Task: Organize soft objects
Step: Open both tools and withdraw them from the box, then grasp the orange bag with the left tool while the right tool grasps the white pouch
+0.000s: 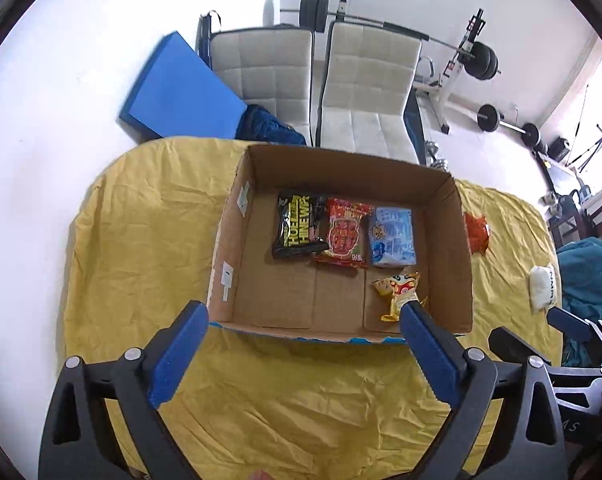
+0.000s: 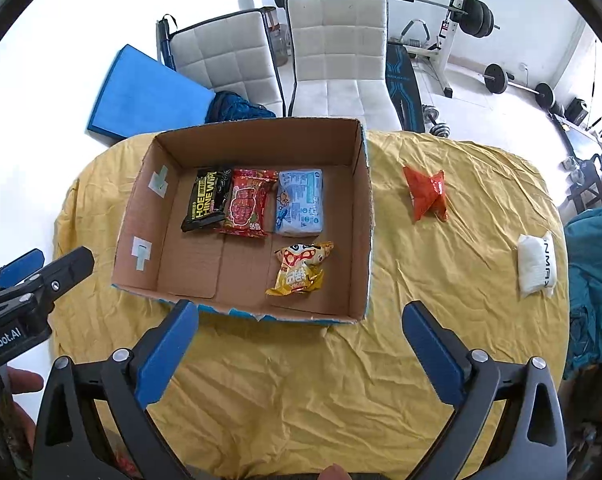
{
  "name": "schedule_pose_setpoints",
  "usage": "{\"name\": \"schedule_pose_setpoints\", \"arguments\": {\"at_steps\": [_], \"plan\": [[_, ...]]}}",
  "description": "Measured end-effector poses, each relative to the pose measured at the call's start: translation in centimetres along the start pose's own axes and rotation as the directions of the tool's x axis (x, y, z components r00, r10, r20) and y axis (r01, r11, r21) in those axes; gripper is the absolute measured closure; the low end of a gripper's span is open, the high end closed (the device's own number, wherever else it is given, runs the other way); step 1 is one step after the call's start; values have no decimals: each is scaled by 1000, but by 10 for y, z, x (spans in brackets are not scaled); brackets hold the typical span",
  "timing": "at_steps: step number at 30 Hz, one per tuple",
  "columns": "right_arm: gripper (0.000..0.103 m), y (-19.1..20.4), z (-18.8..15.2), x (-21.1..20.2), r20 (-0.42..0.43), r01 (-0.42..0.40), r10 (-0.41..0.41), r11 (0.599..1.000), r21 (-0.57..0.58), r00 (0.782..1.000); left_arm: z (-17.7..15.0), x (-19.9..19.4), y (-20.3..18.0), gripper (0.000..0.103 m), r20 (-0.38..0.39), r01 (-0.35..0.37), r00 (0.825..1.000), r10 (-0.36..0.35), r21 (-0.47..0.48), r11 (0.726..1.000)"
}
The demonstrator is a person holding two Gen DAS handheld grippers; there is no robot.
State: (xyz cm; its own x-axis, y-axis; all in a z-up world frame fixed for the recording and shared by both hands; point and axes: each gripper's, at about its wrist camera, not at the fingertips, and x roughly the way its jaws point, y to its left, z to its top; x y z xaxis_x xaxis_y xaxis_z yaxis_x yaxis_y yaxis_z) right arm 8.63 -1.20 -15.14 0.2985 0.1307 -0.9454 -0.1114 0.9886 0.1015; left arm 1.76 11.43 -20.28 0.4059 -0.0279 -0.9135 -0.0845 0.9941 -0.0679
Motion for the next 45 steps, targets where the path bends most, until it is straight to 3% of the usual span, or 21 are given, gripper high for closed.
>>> {"name": "schedule_pose_setpoints", "arguments": {"at_steps": [9, 13, 21, 27, 31, 40, 45], "plan": [[0, -9, -8, -35, 48, -24, 24, 1000, -6, 999, -11, -37, -13, 5, 69, -31, 997, 31, 1, 1000], [0, -24, -10, -44, 57, -44, 43, 999, 12, 997, -14, -40, -28, 5, 61, -21, 998, 21, 14, 1000], [0, -122, -10, -46, 44, 4, -11, 989, 148, 999, -3, -19, -114, 5, 23, 20, 999, -23, 139, 990], [0, -238, -7, -36, -1, 122, -127, 954, 273, 992, 17, 26, -207, 5, -48, 81, 996, -70, 265, 961], [0, -316, -5, -19, -53, 204, -197, 925, 319, 979, 37, 64, -253, 5, -121, 112, 989, -80, 288, 951], [0, -442, 12, 59, -185, 215, -157, 912, 351, 970, 78, 173, -311, 5, -311, 128, 948, -65, 187, 974], [0, -469, 27, 126, -285, 221, -134, 929, 296, 949, 82, 217, -327, 5, -366, 82, 931, -15, 168, 982]]}}
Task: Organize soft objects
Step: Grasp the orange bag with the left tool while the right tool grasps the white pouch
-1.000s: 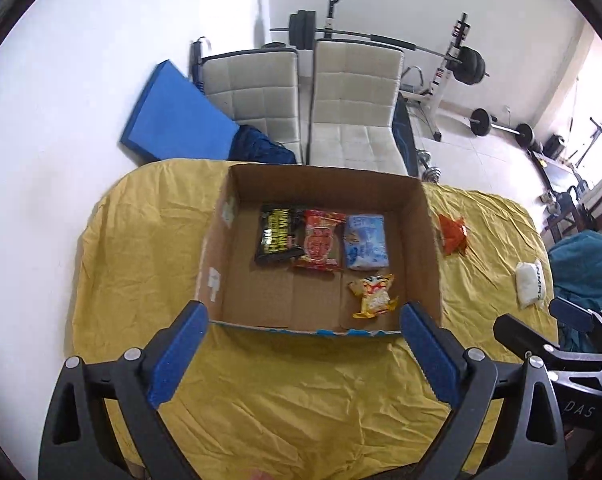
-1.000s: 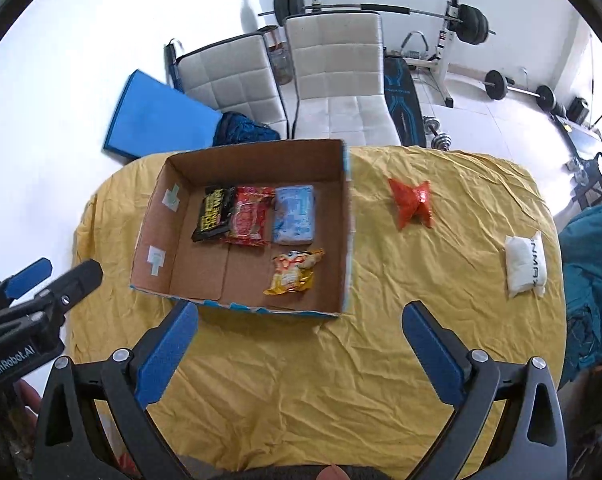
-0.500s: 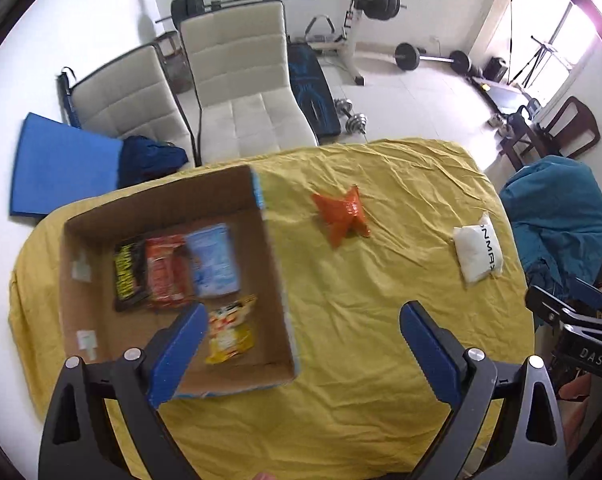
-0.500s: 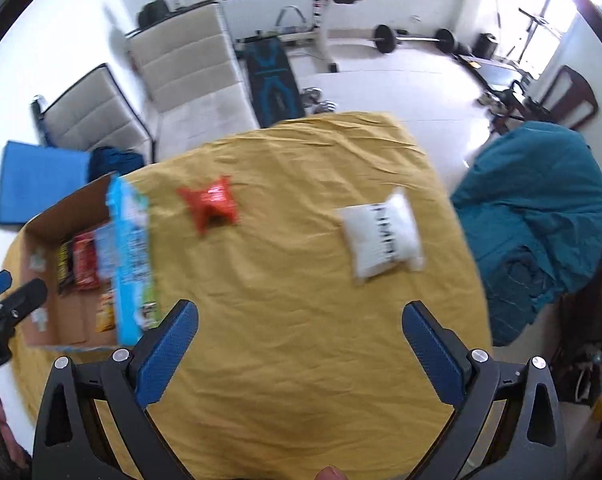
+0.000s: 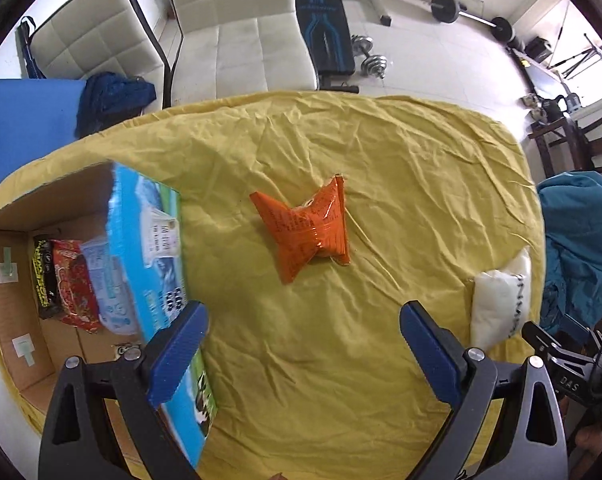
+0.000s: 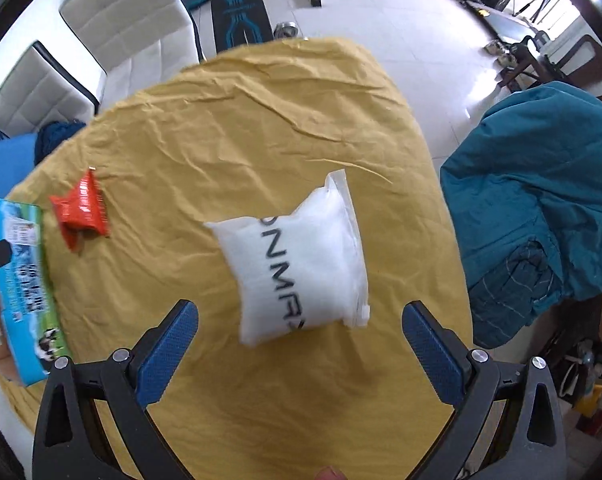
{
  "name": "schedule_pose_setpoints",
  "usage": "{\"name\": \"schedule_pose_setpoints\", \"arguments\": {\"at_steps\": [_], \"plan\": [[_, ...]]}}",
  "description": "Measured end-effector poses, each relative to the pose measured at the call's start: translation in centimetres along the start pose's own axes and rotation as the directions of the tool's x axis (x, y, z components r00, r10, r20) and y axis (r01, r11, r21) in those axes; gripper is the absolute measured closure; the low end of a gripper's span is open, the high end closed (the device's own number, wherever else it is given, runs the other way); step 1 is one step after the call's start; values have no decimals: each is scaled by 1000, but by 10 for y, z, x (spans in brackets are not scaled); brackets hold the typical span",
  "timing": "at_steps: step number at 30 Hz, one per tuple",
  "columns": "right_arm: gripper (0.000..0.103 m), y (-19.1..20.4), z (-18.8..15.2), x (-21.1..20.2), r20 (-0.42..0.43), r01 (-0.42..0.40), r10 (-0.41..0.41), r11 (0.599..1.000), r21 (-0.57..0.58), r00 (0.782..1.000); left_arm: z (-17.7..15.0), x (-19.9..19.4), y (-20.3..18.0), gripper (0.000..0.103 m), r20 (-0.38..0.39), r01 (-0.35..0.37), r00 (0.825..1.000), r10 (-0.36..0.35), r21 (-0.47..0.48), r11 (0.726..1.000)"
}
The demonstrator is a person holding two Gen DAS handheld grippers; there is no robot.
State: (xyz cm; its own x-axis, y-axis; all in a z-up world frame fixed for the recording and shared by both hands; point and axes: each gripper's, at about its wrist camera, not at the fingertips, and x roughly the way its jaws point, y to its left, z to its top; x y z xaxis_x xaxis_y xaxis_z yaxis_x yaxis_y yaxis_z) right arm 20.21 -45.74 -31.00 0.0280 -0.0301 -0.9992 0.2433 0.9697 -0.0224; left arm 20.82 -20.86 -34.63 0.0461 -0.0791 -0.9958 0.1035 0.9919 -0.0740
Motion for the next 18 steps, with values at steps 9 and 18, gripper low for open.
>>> {"name": "schedule_pose_setpoints", "arguments": {"at_steps": [9, 18], "plan": [[0, 1, 31, 83, -178, -27, 19, 999, -46, 984, 23, 58, 1, 5, -98, 20, 995, -28, -79, 997], [0, 7, 38, 104, -193, 8, -19, 998, -57, 981, 49, 97, 8, 5, -140, 12, 990, -28, -117, 993]]}}
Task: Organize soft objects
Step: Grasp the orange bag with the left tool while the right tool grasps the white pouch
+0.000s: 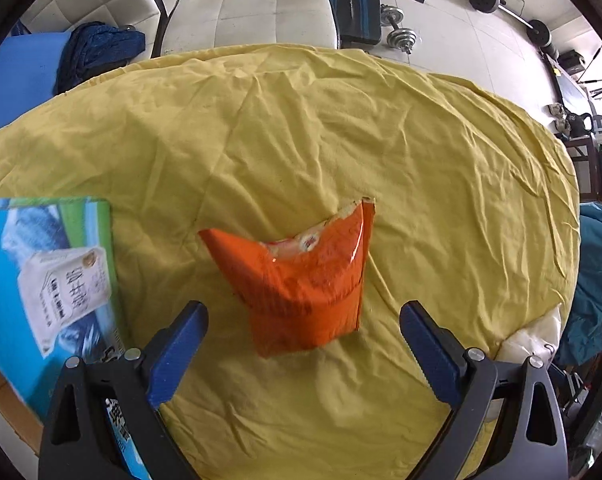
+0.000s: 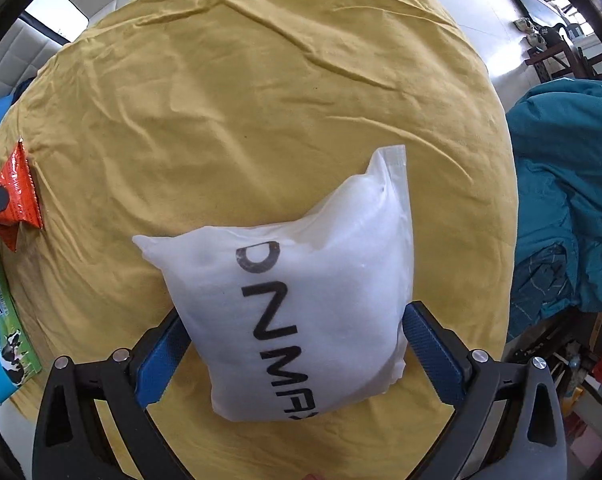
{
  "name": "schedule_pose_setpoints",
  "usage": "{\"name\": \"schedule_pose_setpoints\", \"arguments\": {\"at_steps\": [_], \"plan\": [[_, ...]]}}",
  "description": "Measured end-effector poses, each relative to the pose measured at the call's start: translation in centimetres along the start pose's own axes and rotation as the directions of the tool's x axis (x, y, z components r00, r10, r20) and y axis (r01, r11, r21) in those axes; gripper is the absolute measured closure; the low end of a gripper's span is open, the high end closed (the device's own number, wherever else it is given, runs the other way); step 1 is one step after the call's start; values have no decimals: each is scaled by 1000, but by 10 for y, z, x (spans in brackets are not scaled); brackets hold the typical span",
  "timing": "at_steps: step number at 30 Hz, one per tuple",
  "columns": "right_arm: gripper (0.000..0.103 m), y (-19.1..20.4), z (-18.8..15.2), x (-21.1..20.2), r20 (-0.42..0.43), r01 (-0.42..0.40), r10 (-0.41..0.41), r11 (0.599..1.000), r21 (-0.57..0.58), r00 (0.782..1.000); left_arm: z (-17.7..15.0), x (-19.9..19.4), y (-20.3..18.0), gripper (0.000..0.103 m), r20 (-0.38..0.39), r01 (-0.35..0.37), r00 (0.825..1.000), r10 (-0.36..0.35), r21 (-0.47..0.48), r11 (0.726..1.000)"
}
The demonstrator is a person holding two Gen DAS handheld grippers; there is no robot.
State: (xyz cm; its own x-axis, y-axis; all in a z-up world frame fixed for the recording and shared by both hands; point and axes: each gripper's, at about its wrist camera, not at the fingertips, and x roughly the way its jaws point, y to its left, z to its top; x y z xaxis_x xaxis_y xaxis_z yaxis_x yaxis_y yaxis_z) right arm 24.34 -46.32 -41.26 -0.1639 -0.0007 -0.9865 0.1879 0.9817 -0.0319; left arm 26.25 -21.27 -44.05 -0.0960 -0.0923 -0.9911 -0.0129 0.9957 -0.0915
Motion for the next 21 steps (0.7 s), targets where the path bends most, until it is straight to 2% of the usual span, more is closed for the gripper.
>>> {"name": "schedule_pose_setpoints", "arguments": {"at_steps": [4, 6, 7, 9, 16, 21], "plan": [[0, 3, 2, 3, -11, 2, -2, 1000, -6, 1000, 11, 15, -7, 8, -31, -9, 999, 9, 9, 1000], [0, 8, 1, 6, -16, 5, -5, 1000, -5, 1000, 14, 18, -10, 26, -33, -10, 999, 10, 15, 1000], [1, 9, 1, 6, -19, 10, -10, 1000, -8, 1000, 15, 20, -12, 29, -35, -11, 999, 12, 21, 1000], [2, 13, 4, 8, -24, 18, -18, 1000, -13, 1000, 17, 23, -16, 43, -40, -29, 999, 31, 40, 999], [11, 12, -1, 3, -18, 24, -25, 1000, -18, 1000, 12, 25, -21, 51, -8, -49, 999, 50, 73, 996], [22, 15, -10, -5, 11, 25, -25, 999, -21, 1000, -12, 11, -25, 52, 22, -27, 999, 25, 84, 996]]}}
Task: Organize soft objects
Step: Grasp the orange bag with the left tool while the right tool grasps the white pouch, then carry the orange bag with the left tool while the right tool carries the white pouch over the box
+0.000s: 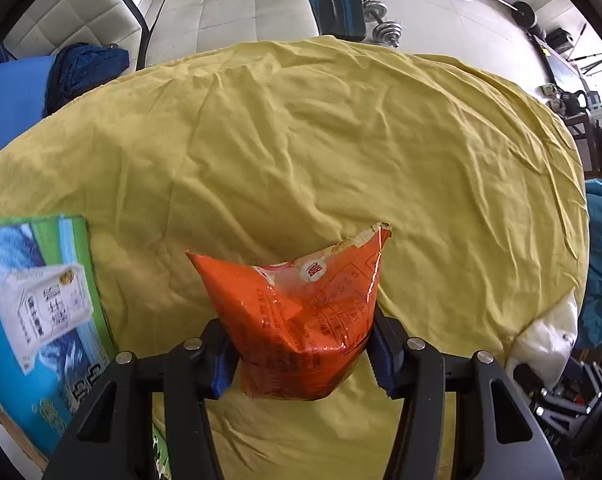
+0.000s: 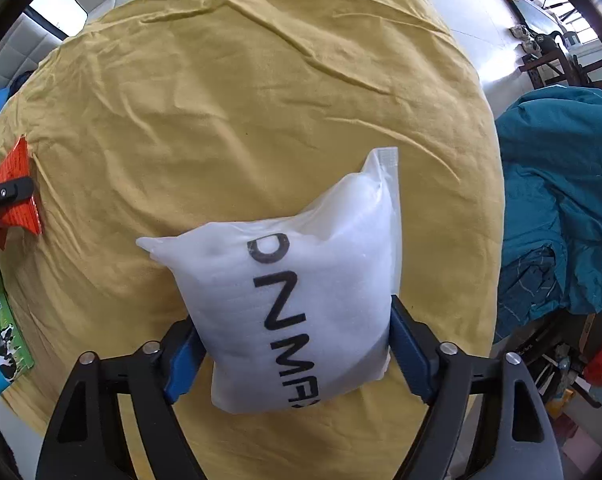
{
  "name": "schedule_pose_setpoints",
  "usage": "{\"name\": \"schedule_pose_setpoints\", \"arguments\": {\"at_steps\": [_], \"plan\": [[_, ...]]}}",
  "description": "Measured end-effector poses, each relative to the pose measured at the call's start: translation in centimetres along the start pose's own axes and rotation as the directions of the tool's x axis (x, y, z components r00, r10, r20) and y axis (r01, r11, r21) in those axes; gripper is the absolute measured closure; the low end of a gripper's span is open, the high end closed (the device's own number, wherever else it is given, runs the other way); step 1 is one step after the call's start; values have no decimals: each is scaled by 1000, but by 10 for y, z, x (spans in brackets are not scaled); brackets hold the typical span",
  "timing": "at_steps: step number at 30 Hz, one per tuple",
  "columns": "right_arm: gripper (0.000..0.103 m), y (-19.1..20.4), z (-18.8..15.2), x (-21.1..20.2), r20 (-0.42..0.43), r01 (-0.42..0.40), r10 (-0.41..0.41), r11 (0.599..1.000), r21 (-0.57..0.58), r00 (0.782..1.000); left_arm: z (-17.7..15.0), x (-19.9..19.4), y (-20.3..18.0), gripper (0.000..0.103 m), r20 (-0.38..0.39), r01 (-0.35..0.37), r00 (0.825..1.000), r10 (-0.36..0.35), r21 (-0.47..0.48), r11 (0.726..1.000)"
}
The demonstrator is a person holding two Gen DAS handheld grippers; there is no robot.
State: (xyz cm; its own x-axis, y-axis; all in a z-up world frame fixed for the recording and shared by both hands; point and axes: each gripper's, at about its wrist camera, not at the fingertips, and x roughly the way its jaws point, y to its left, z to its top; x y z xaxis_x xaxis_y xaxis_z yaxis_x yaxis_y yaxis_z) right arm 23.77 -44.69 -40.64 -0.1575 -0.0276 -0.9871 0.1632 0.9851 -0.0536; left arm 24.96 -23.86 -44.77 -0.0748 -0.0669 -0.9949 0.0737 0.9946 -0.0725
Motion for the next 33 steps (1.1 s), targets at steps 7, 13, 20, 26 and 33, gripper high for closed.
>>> {"name": "schedule_pose_setpoints", "arguments": {"at_steps": [7, 13, 20, 26, 33], "plan": [[27, 4, -17, -25, 32, -22, 21, 1000, 23, 999, -49, -33, -14, 52, 81, 27, 996, -31, 48, 998], [28, 19, -42, -53, 73, -77, 74, 996, 36, 995, -93, -69, -24, 52, 167, 42, 984, -56, 89, 995], [28, 60, -80, -107, 159, -113, 112, 994, 1, 981, -134, -98, -11, 52, 218, 62, 972, -89, 127, 990], [28, 96, -110, -148, 224, -137, 138, 990, -20, 965, -153, -138, 18, 52, 285, 84, 951, -123, 143, 986], [28, 151, -139, -190, 274, -180, 189, 982, -55, 943, -172, -183, 71, 52, 360, 85, 923, -136, 154, 984]]}}
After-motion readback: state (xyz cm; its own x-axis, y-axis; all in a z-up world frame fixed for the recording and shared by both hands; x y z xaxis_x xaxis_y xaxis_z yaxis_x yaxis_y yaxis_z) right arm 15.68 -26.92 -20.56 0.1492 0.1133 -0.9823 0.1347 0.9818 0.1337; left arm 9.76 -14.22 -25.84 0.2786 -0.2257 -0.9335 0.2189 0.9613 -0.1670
